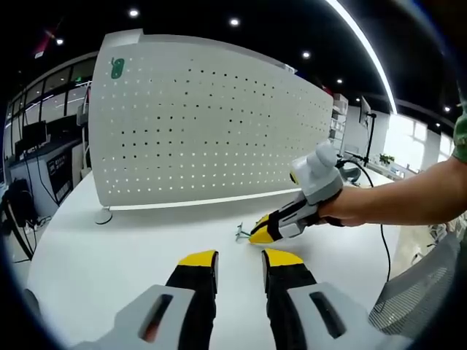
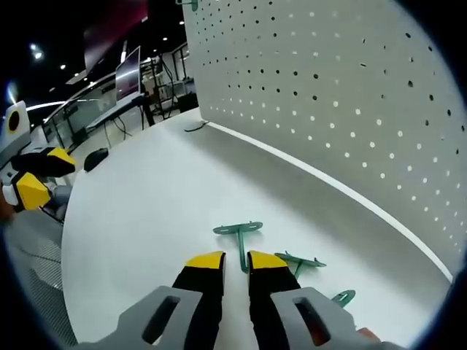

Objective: Insert the hook assembly into the mounting plate slot until the hook locks in place.

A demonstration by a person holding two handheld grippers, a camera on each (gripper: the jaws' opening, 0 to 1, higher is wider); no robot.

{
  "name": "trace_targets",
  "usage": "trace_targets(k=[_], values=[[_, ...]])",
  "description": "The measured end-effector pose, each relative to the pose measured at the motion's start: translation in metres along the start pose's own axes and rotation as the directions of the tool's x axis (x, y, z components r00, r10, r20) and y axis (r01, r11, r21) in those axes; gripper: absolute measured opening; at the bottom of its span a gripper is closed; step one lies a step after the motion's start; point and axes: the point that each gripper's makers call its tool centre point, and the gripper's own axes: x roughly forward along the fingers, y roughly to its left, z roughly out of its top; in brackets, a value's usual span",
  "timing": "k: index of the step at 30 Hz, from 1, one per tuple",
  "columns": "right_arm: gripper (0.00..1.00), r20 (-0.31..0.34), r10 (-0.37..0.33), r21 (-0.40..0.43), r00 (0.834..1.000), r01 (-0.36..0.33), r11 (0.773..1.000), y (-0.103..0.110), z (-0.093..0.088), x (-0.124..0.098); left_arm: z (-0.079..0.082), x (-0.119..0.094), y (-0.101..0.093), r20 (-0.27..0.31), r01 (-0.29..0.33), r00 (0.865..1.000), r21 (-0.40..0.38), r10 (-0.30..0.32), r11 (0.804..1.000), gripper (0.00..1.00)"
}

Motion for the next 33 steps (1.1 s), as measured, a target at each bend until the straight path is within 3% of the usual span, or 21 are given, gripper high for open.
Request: trace_targets(k=[16, 33], values=[[0.02, 0.000, 0.014, 0.012, 1.000, -0.014, 1.000, 0.008, -0.004, -0.001, -0.001, 0.000, 0.000, -0.004, 0.004, 1.000, 0.000, -0.004, 1.000, 0.24], [0.05, 0.001, 0.046, 0.041, 0.999, -0.046, 0.998, 0.029, -0.007, -0.004, 0.000, 0.000, -0.002, -0.001, 0.008, 1.000, 0.005, -0.008, 1.000, 0.24]])
